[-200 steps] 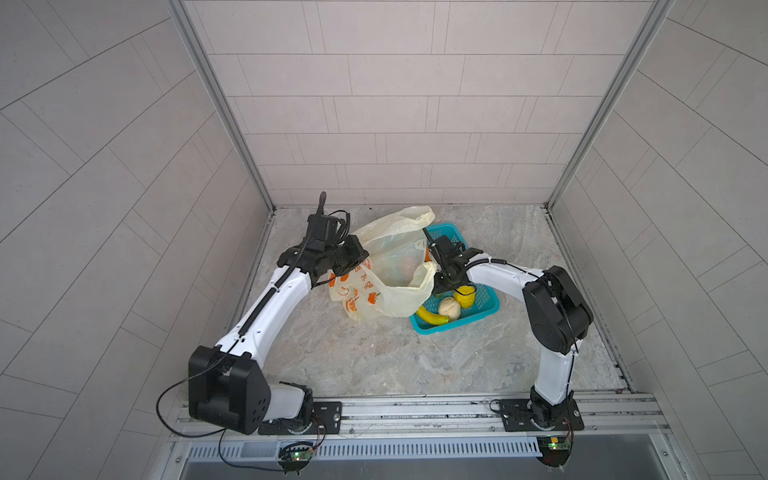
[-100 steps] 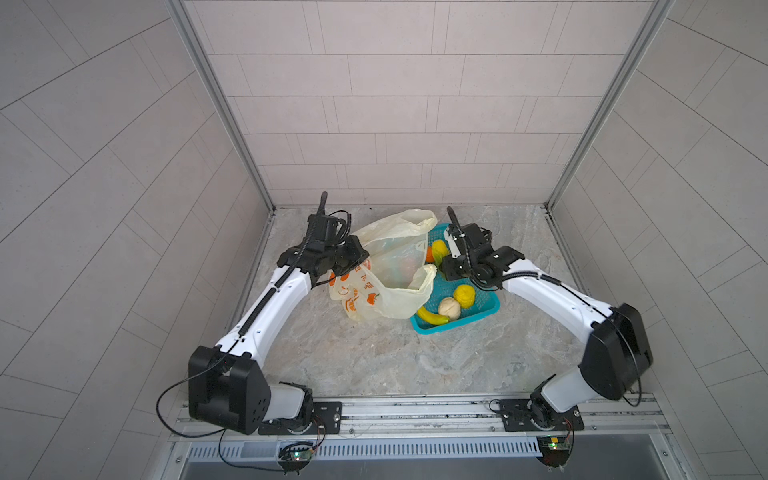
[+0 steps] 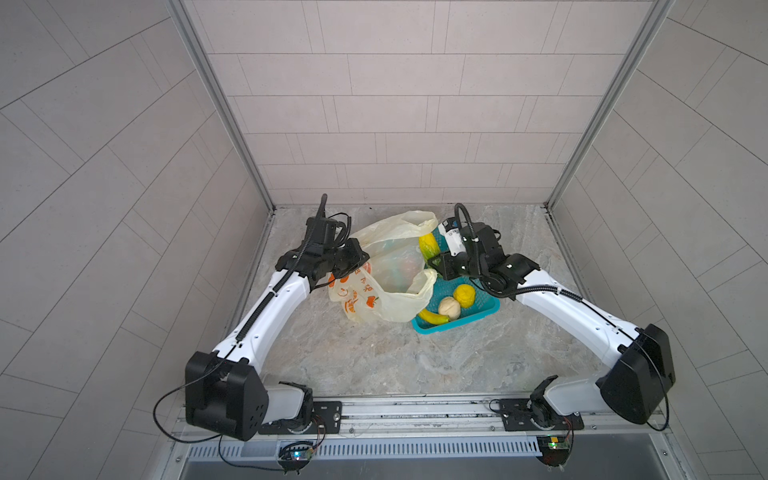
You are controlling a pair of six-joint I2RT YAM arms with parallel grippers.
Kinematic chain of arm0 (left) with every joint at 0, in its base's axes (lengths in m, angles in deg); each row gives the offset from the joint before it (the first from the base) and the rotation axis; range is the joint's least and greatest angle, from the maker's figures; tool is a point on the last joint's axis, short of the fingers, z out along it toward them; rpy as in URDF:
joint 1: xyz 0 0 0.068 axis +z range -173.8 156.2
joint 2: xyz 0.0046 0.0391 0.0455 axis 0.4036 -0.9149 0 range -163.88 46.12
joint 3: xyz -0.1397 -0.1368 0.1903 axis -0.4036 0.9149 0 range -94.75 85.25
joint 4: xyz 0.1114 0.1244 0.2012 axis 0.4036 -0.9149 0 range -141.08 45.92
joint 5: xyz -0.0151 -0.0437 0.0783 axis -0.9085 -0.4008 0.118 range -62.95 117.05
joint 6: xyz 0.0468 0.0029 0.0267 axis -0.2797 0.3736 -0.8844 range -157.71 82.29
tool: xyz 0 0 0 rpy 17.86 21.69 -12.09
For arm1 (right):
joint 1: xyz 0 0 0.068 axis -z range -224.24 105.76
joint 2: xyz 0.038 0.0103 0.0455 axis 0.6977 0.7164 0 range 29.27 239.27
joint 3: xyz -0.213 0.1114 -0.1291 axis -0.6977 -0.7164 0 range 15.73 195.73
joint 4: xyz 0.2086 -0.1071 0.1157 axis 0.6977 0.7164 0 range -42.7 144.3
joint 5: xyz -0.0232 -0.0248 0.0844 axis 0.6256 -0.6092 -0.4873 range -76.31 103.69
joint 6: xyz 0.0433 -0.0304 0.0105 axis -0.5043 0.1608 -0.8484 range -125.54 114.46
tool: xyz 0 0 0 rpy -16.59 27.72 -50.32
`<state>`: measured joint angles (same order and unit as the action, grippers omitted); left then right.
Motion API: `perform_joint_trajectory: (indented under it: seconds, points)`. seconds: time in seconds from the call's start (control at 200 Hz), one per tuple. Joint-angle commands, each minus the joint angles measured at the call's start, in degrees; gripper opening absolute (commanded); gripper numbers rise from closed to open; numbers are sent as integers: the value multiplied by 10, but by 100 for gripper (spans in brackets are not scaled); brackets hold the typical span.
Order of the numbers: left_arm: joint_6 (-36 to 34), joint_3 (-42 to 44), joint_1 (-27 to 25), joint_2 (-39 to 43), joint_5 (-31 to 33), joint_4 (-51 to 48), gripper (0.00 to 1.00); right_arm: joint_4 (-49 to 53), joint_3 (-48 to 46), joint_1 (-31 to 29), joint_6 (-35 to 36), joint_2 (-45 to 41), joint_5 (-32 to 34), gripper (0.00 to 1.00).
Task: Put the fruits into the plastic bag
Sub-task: 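Move the papaya into the bag opening held by the left gripper and release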
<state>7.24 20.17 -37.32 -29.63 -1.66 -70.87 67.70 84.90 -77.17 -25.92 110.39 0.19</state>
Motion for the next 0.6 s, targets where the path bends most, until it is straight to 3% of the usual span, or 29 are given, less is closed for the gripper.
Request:
perform_joint_trajectory:
  seconds: [0.0,0.596]
  points:
    - [-11,9,0,15,-3,8,0,-18,36,-18,15,21,-16,20]
    - [-6,45,-14,42,-6,55,0,-49,143,-93,3,163,-17,22]
